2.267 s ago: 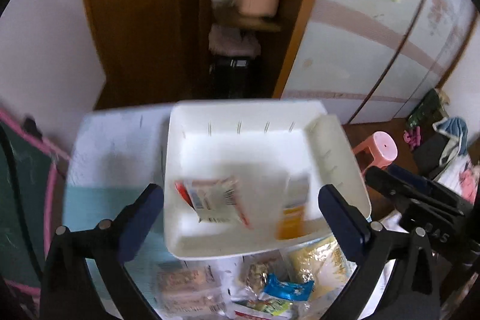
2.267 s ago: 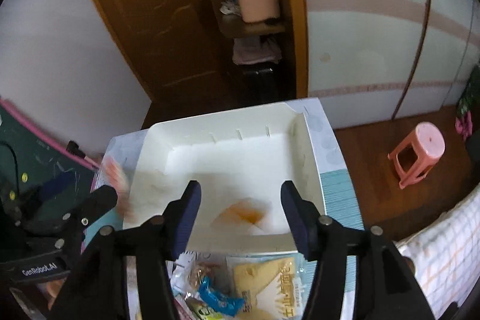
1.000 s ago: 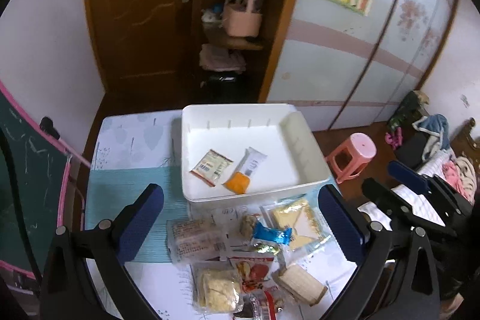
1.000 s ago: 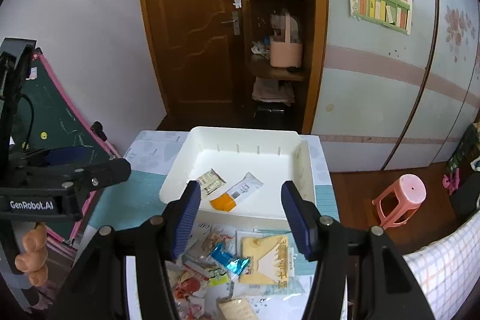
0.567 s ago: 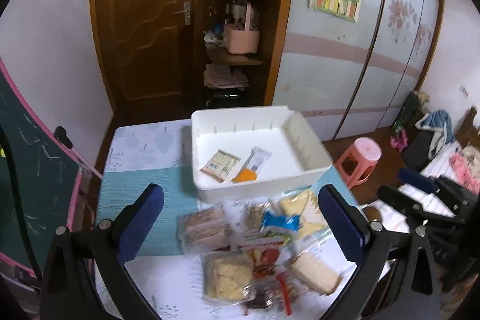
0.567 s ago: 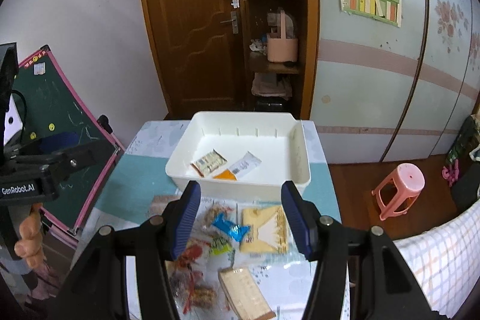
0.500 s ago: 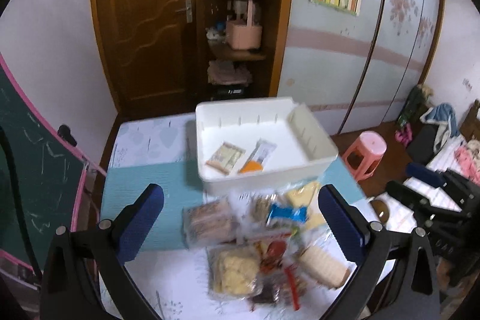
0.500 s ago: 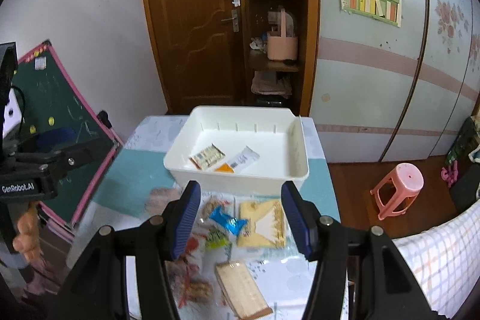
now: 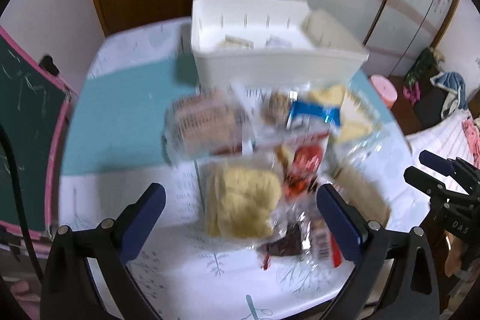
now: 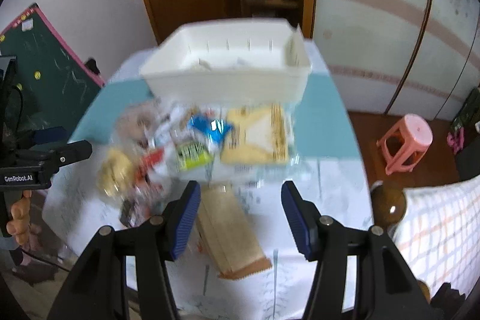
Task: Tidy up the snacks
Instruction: 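Move both tools back toward the remaining snacks on the table, then grasp the yellow cake bag with left tool while right tool grasps the brown bread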
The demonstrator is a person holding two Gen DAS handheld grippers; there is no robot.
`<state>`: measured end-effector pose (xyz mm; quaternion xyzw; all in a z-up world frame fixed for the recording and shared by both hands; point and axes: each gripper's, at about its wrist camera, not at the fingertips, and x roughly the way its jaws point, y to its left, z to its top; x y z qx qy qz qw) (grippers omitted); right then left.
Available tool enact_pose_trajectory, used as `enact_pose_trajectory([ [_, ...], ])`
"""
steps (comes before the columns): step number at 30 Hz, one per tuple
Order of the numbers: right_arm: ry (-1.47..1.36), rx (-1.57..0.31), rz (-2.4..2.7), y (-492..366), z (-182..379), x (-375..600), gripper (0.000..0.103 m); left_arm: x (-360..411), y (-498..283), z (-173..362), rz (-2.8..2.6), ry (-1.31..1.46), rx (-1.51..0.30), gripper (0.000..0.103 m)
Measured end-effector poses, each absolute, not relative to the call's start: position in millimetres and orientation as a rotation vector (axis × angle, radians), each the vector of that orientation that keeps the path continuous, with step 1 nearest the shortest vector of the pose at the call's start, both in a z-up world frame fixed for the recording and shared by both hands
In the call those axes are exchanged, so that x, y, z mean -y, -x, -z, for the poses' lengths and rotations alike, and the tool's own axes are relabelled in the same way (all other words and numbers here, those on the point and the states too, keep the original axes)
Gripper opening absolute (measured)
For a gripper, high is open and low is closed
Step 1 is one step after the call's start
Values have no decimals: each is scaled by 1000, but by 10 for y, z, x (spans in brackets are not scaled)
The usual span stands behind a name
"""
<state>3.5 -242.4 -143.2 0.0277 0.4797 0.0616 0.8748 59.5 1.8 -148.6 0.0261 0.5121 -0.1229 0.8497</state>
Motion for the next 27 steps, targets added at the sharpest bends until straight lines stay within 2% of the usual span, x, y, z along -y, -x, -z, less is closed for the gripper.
enact_pose_trajectory([
  [8, -89, -1139, -172, -87, 1974, 2408, 56, 63, -659, 1945, 244, -39, -1197, 101],
  [21, -4, -1190, -237, -219, 2192, 2173, 59, 3, -828, 2210, 203, 55, -1289, 100],
  [26, 1, -1209, -234, -271, 2253, 2153, 62, -39, -844, 2281, 217, 101, -1314, 93],
  [27, 8, -1205, -235, -273, 2252, 2150, 62, -57, -839, 2298, 227, 115, -1319, 89],
])
